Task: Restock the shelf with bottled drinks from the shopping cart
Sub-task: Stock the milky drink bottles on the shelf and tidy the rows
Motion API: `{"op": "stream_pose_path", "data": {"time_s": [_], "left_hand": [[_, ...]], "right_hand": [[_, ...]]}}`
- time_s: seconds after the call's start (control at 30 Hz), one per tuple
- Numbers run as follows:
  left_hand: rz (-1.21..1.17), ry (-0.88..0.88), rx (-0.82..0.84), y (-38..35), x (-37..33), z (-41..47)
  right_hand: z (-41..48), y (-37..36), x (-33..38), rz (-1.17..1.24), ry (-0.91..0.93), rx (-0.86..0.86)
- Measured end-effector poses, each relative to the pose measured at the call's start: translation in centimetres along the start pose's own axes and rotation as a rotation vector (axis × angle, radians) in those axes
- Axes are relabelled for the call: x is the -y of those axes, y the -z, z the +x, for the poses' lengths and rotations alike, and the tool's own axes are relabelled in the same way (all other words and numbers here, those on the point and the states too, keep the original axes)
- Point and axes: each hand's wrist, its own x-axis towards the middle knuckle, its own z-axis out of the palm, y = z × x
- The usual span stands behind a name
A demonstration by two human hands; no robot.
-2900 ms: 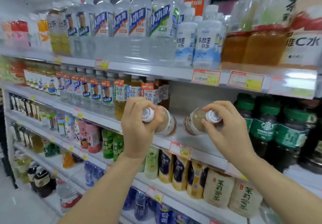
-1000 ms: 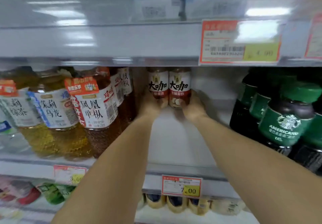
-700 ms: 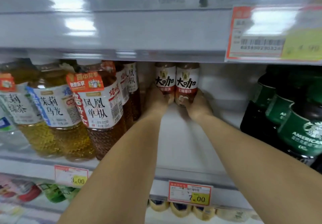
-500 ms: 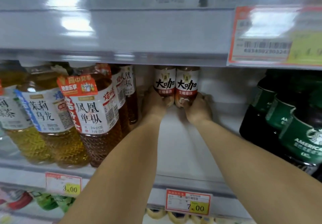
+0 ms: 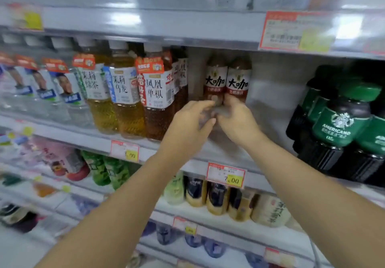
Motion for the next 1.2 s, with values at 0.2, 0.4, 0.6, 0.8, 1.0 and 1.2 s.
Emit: {"op": "stream_pose_path", "data": {"time_s": [0.2,0.4,0.6,0.8,1.0,1.2], "left_hand": [[0.096,0.176,-0.294,5.1,2.2,-17.0],[0.200,0.834,-0.402,4.6,7.8,-34.9],[0.191,1.325,-0.194,2.0,10.6,-51.3],[0.166,1.558,-0.040,-2.4,14.9,-61.1],[0.105,1.584,-0.046,-6.7,22.1,-64.0],[0.174,1.639,0.034,-10.1,27.2,-66.0]], "right_hand": [[-13.6,-4.7,3.7,0.042,0.430,0.226],[-23.3,-15.3,0.4,-0.051,0.403,0.752],[-31.2,-26.3,-6.1,-0.277,0.347,1.176],[-38.0,-35.5,-12.6,-0.409,0.297,1.463],[-44.0,-43.1,-18.2,-0.409,0.320,1.660],[-47.3,-46.6,-22.1,-0.552,0.361,1.725]]}}
